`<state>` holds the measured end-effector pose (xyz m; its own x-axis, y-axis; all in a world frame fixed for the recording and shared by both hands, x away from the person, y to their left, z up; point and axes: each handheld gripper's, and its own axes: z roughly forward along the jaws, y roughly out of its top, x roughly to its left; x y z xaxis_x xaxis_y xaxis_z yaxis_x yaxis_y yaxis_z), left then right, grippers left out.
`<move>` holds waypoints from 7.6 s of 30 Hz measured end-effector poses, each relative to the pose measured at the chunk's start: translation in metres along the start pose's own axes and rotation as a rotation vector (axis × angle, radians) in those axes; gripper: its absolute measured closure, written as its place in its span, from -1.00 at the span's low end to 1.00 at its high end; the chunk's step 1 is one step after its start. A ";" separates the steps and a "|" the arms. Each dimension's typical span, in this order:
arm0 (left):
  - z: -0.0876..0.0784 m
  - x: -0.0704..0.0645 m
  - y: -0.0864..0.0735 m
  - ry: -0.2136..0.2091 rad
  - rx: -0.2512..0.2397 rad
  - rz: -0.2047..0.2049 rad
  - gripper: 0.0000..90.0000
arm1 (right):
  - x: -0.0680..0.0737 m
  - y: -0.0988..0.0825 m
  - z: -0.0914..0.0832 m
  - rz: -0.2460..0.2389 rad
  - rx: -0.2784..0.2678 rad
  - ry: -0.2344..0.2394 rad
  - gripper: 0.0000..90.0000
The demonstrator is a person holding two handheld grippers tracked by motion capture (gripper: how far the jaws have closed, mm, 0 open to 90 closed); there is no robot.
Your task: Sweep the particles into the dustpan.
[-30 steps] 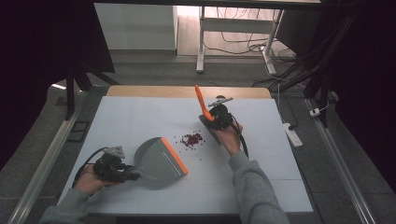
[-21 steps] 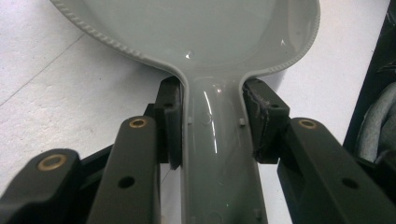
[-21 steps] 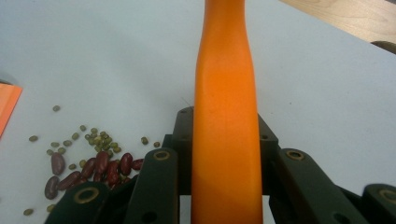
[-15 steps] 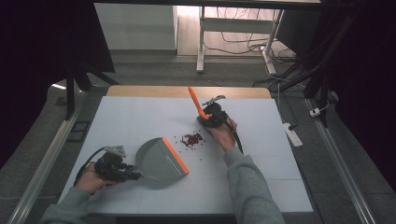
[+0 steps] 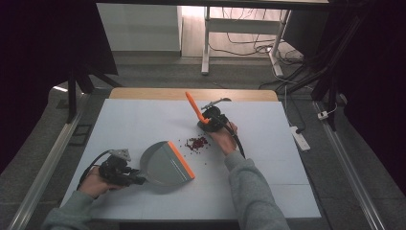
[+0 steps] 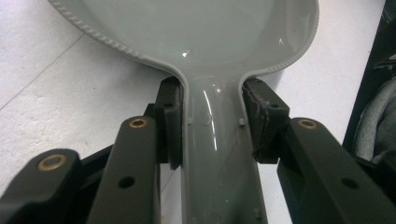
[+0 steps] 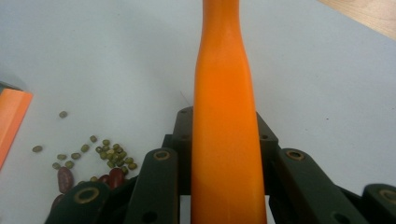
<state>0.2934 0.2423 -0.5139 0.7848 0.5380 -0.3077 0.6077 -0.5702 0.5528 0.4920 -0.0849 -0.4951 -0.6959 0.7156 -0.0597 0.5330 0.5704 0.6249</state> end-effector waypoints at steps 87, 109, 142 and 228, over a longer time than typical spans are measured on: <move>0.003 0.000 0.002 -0.003 0.005 -0.008 0.36 | 0.089 -0.007 -0.002 -0.119 -0.042 0.231 0.57; 0.003 0.000 0.002 -0.002 0.010 -0.009 0.36 | 0.131 -0.006 -0.008 -0.140 -0.085 0.355 0.57; 0.003 -0.001 0.002 0.003 0.010 -0.007 0.36 | 0.037 -0.037 -0.053 0.044 -0.147 0.162 0.57; 0.002 -0.008 -0.002 0.002 0.031 0.002 0.36 | 0.143 -0.035 -0.033 0.077 -0.199 0.380 0.57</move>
<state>0.2856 0.2374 -0.5144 0.7859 0.5381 -0.3045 0.6094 -0.5904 0.5292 0.3581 -0.0155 -0.4997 -0.8053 0.5327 0.2603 0.5130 0.4061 0.7562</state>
